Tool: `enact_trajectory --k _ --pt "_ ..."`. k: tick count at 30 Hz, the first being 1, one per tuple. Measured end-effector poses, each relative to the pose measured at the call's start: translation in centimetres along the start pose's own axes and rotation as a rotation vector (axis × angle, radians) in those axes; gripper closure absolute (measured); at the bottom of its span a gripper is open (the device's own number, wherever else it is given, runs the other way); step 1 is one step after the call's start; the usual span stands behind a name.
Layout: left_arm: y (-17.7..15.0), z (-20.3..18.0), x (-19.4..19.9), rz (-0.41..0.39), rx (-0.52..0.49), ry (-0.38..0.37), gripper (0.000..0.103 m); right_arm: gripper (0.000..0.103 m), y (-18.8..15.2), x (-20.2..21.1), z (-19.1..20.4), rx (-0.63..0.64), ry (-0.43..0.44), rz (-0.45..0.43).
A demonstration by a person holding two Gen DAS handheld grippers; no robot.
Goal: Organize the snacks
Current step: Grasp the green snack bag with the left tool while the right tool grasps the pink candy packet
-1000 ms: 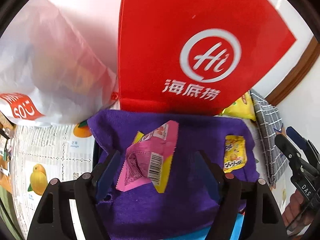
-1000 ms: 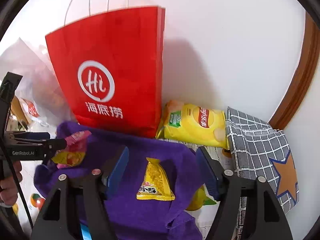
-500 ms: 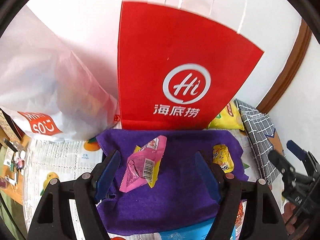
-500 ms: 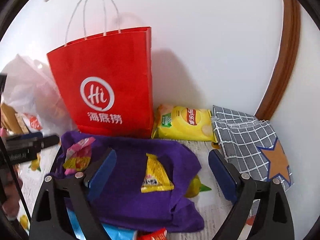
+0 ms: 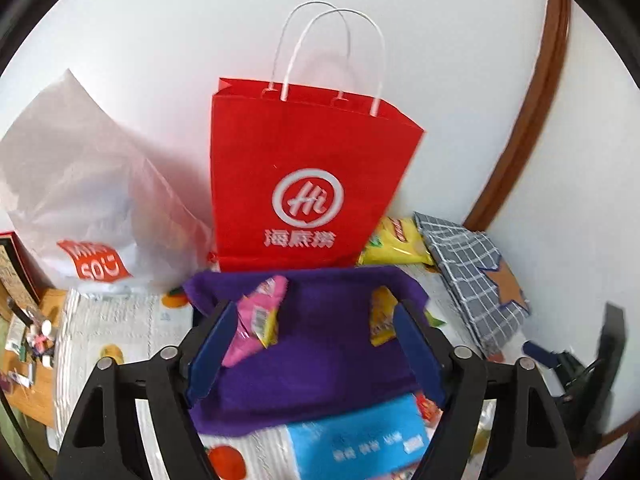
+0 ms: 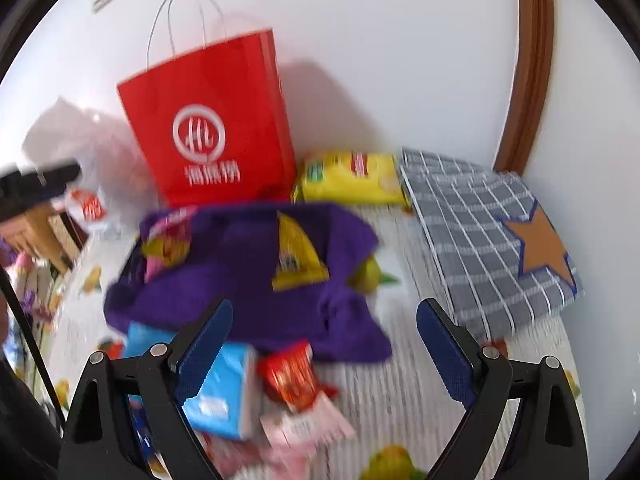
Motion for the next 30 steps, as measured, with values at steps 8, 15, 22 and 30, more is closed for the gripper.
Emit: enact_trajectory --k 8,15,22,30 --pt "-3.5 -0.5 1.9 0.038 -0.004 0.055 0.023 0.032 -8.0 -0.2 0.2 0.060 0.043 0.085" --pt "-7.7 2.4 3.5 0.066 0.037 0.123 0.023 0.046 -13.2 -1.3 1.6 0.098 0.106 0.139" --pt "-11.9 6.1 4.5 0.089 0.134 0.154 0.023 0.046 -15.5 -2.1 3.2 0.110 0.156 0.140" --pt "-16.9 8.3 3.6 0.166 0.157 0.199 0.023 0.057 -16.2 -1.9 3.7 0.149 0.118 0.090"
Point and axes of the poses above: each gripper's, at about its wrist camera, not at the fingertips, and x roughly against the way its jaws point, z to its left, y to its top, the point moved 5 cm from there along -x, roughly the way its jaws point, and after that the axes turned 4 degrees about -y, right-handed, at the moved point
